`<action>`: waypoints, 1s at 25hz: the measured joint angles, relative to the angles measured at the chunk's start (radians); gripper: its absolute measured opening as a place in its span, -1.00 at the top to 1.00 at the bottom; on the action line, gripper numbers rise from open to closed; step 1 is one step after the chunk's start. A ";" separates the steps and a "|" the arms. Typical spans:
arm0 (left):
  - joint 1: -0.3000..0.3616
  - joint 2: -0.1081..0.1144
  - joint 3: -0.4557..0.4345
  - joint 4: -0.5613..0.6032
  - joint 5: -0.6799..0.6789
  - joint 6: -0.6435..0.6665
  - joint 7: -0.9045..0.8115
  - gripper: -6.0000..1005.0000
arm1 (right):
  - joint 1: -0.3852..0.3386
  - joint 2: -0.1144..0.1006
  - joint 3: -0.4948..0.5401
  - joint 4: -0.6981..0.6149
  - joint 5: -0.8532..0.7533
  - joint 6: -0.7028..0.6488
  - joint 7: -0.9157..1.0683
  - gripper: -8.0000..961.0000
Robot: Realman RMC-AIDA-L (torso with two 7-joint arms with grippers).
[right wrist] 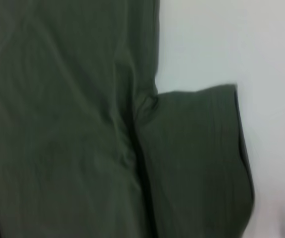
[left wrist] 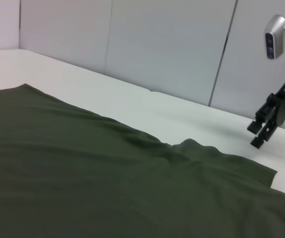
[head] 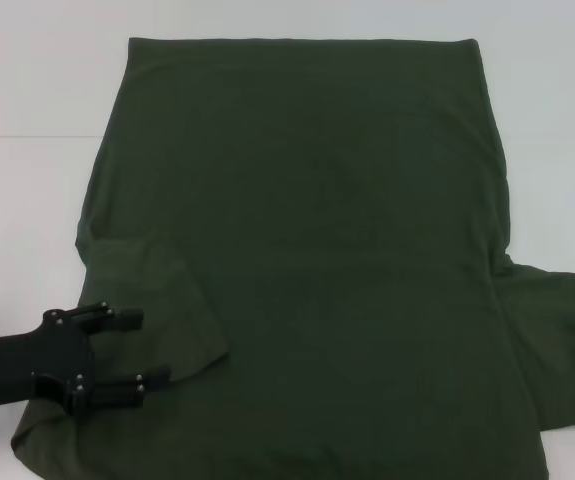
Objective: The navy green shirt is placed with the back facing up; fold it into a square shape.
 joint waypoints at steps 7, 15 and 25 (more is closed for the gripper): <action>-0.002 -0.001 -0.010 -0.002 0.000 0.001 -0.001 -0.70 | 0.002 0.011 -0.023 0.044 -0.001 0.034 -0.004 -0.91; -0.007 0.000 -0.010 0.000 0.000 0.000 -0.002 -0.70 | 0.005 0.021 -0.048 0.068 -0.002 0.071 -0.007 -0.91; -0.008 0.000 -0.010 0.001 0.000 0.001 -0.005 -0.70 | 0.026 0.026 -0.071 0.106 -0.003 0.111 -0.011 -0.91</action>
